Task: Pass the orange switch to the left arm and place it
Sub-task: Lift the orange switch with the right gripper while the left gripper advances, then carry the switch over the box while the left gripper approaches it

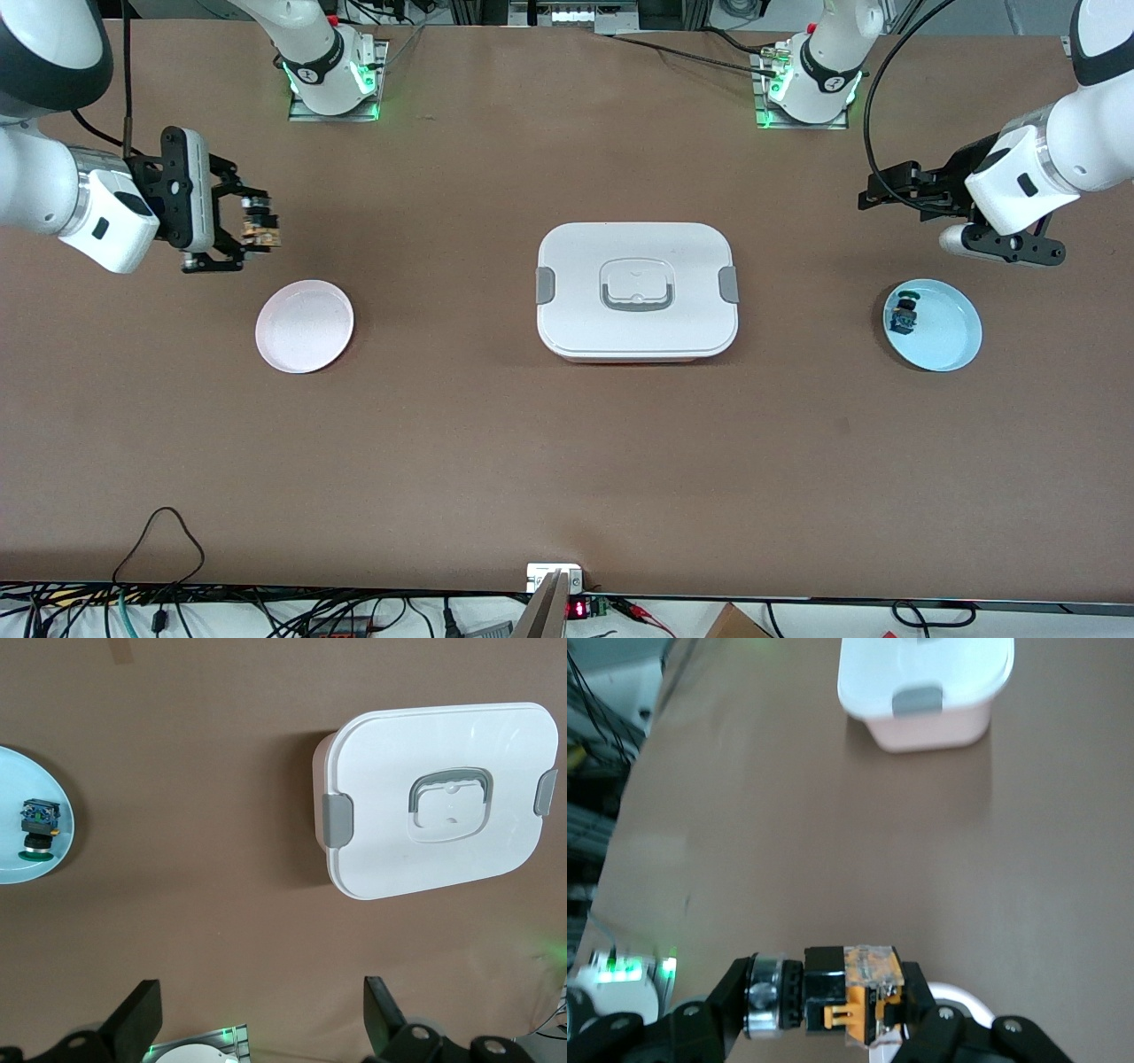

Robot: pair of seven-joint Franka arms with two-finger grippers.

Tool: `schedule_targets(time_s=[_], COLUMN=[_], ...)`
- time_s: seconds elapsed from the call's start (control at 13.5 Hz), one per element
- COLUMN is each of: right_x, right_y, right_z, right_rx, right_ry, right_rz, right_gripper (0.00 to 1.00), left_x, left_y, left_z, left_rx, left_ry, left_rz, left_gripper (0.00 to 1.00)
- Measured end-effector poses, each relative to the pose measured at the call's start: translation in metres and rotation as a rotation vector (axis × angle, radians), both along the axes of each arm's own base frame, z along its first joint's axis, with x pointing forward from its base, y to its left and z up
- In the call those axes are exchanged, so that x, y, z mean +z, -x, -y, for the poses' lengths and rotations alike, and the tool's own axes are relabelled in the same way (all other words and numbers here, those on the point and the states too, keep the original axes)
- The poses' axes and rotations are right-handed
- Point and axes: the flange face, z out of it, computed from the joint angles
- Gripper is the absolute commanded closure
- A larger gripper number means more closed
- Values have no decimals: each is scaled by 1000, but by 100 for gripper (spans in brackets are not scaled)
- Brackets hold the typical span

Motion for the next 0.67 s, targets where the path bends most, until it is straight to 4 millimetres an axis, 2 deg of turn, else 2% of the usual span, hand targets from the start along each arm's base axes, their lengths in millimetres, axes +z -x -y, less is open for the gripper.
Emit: schedule_targets(time_s=[0.15,0.37,0.67], right_x=[-7,-30,-32], right_y=[-8,-26,-37], right_z=[-11,-22,-41], right_rx=[-38,-46,-56], right_ry=[-180,-420,-668], right_rz=[-33,-45,-21], right_gripper=[100,100,100], left_x=[-3,-16,-19], left_y=[-3,-9,-13], left_z=[7,6,10], left_rx=[-6,-75,-54], left_ry=[97,246,436], left_rz=[-13,-30,-73], left_gripper=[0,0,0])
